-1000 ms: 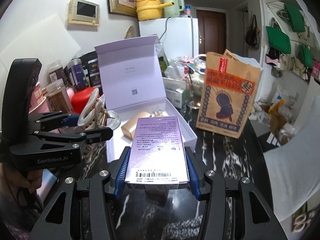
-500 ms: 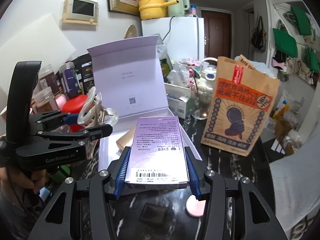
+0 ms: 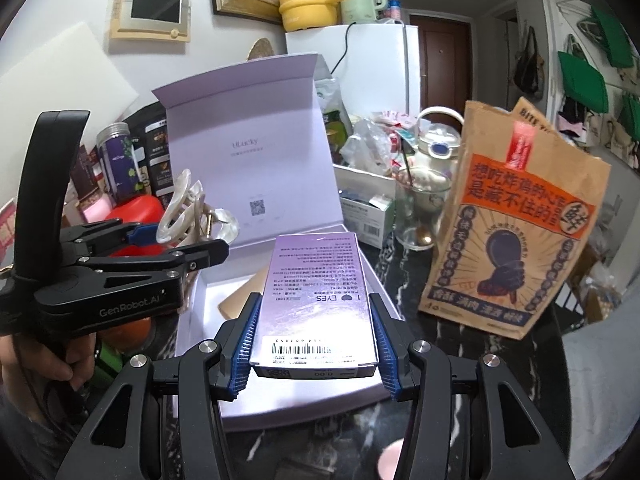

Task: Organize rigid objects
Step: 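Lift the S-shaped clip and purple box and carry them into the lavender box, then lower the purple box into the box and open the right tool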

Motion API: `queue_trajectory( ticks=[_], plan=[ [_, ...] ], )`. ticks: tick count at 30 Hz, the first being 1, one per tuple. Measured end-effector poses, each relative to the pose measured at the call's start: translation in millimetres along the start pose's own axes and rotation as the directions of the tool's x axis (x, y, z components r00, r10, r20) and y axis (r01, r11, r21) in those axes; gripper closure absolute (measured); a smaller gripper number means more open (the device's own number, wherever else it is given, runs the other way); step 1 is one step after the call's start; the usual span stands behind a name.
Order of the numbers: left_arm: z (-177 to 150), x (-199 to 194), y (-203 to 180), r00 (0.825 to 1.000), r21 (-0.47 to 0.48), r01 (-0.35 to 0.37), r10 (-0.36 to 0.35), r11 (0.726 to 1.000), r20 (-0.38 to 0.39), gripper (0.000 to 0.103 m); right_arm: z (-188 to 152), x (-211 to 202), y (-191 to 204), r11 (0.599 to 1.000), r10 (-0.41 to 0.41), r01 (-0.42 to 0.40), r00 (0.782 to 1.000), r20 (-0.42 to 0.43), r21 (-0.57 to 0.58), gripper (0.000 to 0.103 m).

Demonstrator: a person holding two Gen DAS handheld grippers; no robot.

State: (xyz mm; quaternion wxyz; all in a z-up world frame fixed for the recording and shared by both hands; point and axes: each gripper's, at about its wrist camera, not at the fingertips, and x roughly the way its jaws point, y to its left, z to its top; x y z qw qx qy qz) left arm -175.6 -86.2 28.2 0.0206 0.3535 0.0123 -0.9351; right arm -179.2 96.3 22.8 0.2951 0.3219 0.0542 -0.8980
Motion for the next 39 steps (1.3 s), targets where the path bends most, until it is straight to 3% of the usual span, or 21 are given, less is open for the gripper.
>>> queue_trajectory(
  ticks=[4,19,39],
  plan=[
    [-2,17,10,1.0,-0.027,0.005,-0.005,1.0,-0.022,0.049,-2,18,-1,1.0,0.008,-0.008,1.0,-0.027,0.014,0.052],
    [-18,65,14,0.993,0.014,0.039,-0.037,0.999,-0.109,0.049,-23,74,0,1.0,0.004,-0.004,0.992,-0.128,0.007,0.052],
    [-29,94,8,0.988,0.002,0.057,-0.056,0.998,-0.141,0.049,-36,114,-6,1.0,-0.025,0.026,0.966,-0.256,-0.001,0.052]
  ],
)
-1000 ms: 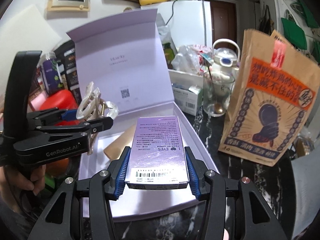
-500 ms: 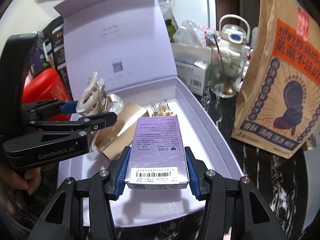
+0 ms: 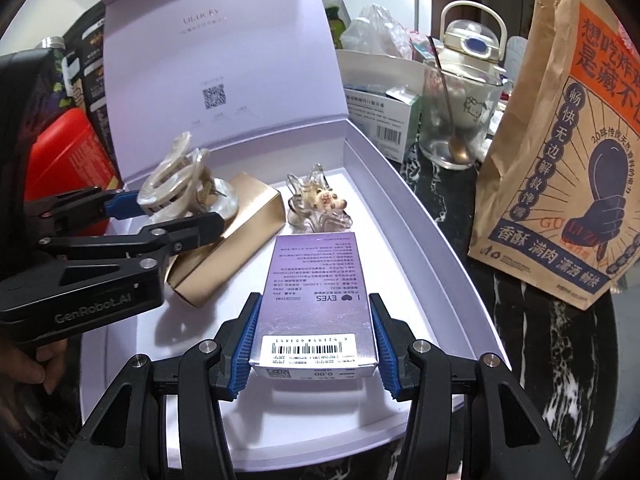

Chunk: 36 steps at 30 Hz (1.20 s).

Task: Organize rigid objects
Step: 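Lower the purple box into the box and open the right tool, then lower the white S-shaped clip into the lavender box and open the left tool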

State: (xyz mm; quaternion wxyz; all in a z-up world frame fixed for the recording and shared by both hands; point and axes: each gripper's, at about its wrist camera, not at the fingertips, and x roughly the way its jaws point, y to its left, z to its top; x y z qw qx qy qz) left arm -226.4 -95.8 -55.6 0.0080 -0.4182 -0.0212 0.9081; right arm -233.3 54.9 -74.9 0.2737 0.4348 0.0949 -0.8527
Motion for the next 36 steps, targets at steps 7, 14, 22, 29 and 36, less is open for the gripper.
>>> queue_trajectory(
  ticks=[7,14,22,29,36],
  plan=[
    [0,0,2,1.0,-0.01,0.01,-0.01,1.0,-0.003,0.049,3,10,-1,1.0,-0.014,0.014,0.999,-0.042,0.003,0.052],
    [0,0,2,1.0,-0.018,0.008,-0.009,1.0,-0.001,0.049,4,16,-1,0.999,-0.039,0.039,0.997,-0.064,-0.006,0.052],
    [0,0,0,1.0,-0.023,0.001,-0.001,1.0,-0.003,0.049,5,17,-4,0.999,-0.052,0.052,0.996,-0.069,0.006,0.052],
    [2,-1,-4,1.0,0.002,-0.029,0.029,1.0,-0.008,0.049,2,2,-2,0.996,-0.087,0.087,0.995,-0.046,-0.007,0.042],
    [4,-3,-6,0.999,0.0,-0.035,0.035,0.999,-0.035,0.049,-10,-22,5,0.992,-0.129,0.129,0.991,-0.022,-0.003,0.04]
  ],
)
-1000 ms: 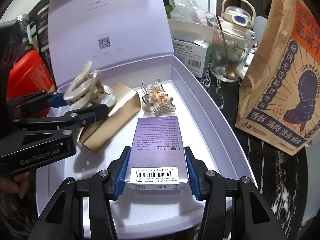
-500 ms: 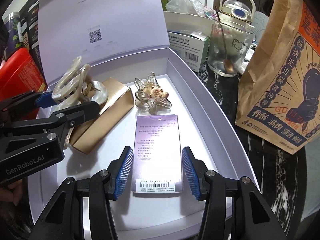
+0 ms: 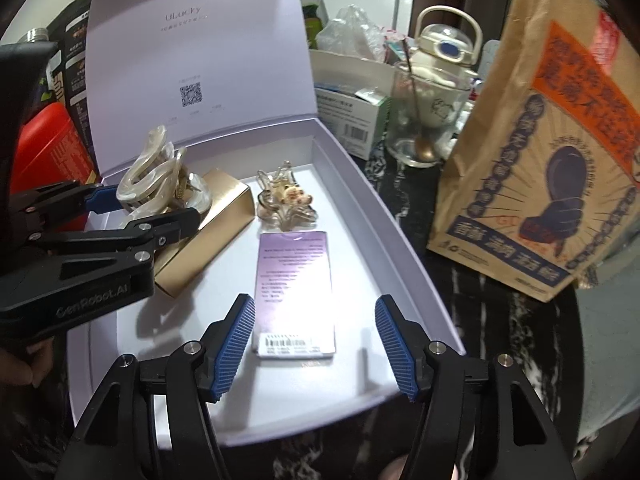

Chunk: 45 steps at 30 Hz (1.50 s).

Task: Organize rigid objects
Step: 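Lower the white S-shaped clip into the lavender box and open the left tool, then withdraw both tools from the lavender box toward the items on the table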

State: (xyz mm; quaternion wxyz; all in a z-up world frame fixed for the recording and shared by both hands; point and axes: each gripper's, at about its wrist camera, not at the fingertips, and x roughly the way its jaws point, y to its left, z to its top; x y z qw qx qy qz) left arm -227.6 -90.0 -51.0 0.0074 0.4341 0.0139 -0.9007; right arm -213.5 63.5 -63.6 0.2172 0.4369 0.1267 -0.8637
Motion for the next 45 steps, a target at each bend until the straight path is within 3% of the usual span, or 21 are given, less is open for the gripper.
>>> queue_trajectory(
  ticks=[8,14,16,32,45],
  plan=[
    [-1,-3,-3,1.0,-0.01,0.009,-0.009,1.0,-0.022,0.048,10,-15,-21,0.999,-0.038,0.037,0.999,0.025,0.04,0.036],
    [0,-13,-5,1.0,-0.013,0.007,-0.007,1.0,-0.001,0.033,1,-33,-24,0.996,-0.057,0.055,0.998,0.041,0.064,0.036],
    [1,-16,-5,1.0,-0.015,0.008,-0.007,1.0,0.003,0.021,-1,-36,-25,0.996,-0.059,0.056,0.997,0.044,0.073,0.036],
    [6,-54,-22,0.997,-0.002,0.053,-0.053,0.999,0.062,0.019,-8,-81,-35,0.993,-0.075,0.064,0.991,0.115,0.097,0.036],
    [5,-118,-41,0.986,0.029,0.06,-0.064,0.998,0.156,0.019,-19,-135,-39,0.992,-0.098,0.08,0.975,0.201,0.099,0.034]
  ],
)
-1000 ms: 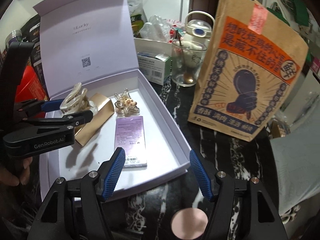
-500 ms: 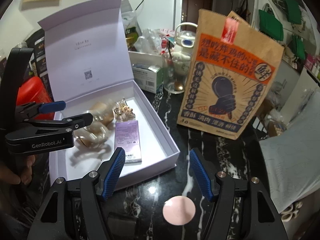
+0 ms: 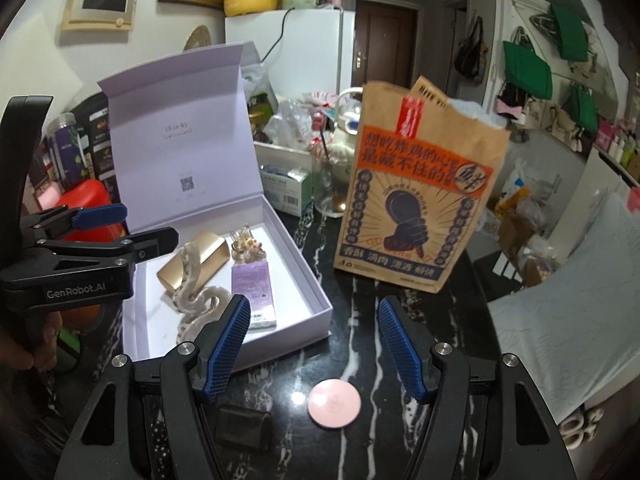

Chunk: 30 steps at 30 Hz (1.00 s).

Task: Organize rigid objects
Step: 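Withdraw both tools from the lavender box toward the items on the table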

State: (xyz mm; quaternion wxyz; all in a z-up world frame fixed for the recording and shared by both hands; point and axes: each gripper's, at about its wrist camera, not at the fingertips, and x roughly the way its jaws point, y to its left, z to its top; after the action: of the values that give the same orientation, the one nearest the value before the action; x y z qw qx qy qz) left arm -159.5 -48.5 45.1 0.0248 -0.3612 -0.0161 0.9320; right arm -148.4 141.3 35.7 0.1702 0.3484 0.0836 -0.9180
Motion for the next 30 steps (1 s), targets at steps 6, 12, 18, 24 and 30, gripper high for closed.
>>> queue_trajectory(
  ticks=[6,12,18,24,30],
  plan=[
    [2,-31,-9,0.999,0.012,-0.003,0.002,1.0,0.054,0.019,-1,-33,0,1.0,-0.003,0.004,0.998,0.061,-0.012,0.032],
    [2,-55,-19,0.997,0.04,-0.006,0.003,0.999,0.074,0.019,-2,-57,1,1.0,-0.005,0.006,0.995,0.097,-0.018,0.025],
    [-4,-72,-25,0.998,0.04,0.012,-0.015,0.999,0.068,0.019,-6,-77,3,1.0,-0.007,0.01,0.992,0.124,-0.028,0.02],
    [-14,-87,-31,0.997,0.043,0.03,-0.033,0.999,0.065,0.019,-14,-93,3,1.0,-0.006,0.009,0.991,0.135,-0.019,0.018],
    [-25,-98,-36,0.997,0.047,0.039,-0.042,0.998,0.06,0.019,-24,-105,3,1.0,-0.002,0.003,0.991,0.136,-0.002,0.017]
  ],
)
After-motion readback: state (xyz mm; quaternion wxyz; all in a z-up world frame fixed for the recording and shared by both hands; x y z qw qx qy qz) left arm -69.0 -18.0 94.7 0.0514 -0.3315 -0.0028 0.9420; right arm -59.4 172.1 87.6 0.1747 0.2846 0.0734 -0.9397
